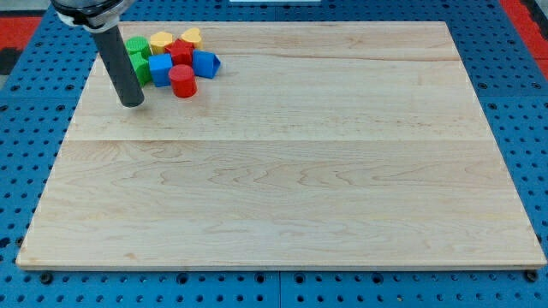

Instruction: Move your arm to the bottom of the red circle

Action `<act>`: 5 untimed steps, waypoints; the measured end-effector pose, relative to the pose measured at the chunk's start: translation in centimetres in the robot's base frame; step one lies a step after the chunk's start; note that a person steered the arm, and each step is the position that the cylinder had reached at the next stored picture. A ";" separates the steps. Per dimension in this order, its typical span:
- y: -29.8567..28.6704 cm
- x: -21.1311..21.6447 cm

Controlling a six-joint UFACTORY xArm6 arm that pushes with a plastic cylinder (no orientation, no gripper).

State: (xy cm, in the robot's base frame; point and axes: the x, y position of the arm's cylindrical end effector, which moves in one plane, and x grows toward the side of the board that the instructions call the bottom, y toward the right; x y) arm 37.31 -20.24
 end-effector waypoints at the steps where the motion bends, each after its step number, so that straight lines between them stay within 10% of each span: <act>1: 0.0 0.0; 5: 2.7 0.3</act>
State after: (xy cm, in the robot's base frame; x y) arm 37.60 -17.52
